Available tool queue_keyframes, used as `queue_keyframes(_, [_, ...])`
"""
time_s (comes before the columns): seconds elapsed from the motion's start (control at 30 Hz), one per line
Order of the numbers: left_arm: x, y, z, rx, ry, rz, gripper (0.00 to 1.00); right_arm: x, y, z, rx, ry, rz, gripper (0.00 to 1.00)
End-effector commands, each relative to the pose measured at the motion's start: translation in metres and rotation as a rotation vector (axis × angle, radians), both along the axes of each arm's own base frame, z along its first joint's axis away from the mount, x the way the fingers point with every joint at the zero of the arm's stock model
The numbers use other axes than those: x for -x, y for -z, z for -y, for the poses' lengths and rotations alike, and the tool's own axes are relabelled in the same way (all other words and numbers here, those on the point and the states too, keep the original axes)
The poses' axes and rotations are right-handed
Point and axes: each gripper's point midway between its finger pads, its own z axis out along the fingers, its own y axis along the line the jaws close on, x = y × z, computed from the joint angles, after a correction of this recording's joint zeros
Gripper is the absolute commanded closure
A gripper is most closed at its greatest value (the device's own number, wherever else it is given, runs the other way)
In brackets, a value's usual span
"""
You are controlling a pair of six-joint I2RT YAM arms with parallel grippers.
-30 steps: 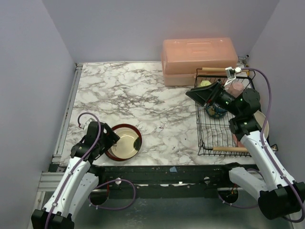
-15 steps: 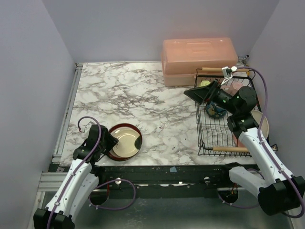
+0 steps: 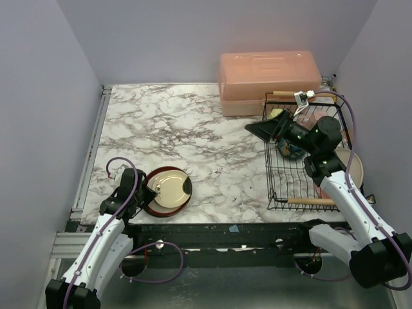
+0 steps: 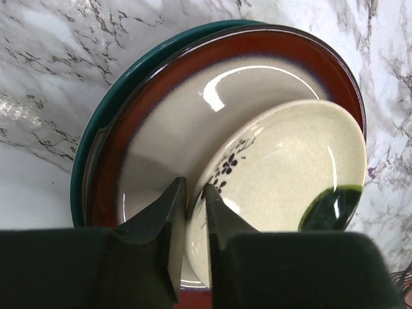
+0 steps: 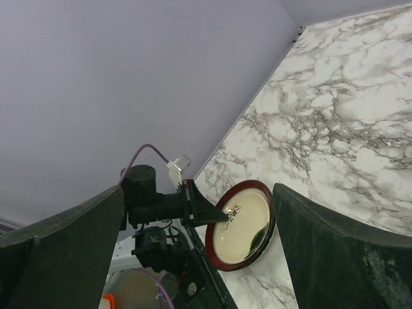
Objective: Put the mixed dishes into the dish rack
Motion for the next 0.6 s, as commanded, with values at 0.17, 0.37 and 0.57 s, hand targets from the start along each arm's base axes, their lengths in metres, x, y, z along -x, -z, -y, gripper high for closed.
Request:
queue_keyframes(0.17, [-0.001, -0.017, 0.007, 0.031, 0.044, 0.056, 0.98, -0.002, 0.006, -0.005, -0.003, 0.010, -0.015, 0.00])
queue_keyframes(0.37, [-0.006, -0.045, 0.020, 0.116, 0.073, 0.142, 1.00, -0.002, 0.013, -0.008, 0.003, 0.009, -0.041, 0.00])
queue_keyframes(0.57, [-0.007, -0.072, 0.032, 0.208, 0.082, 0.215, 1.00, -0.001, 0.015, -0.009, 0.005, 0.010, -0.048, 0.00])
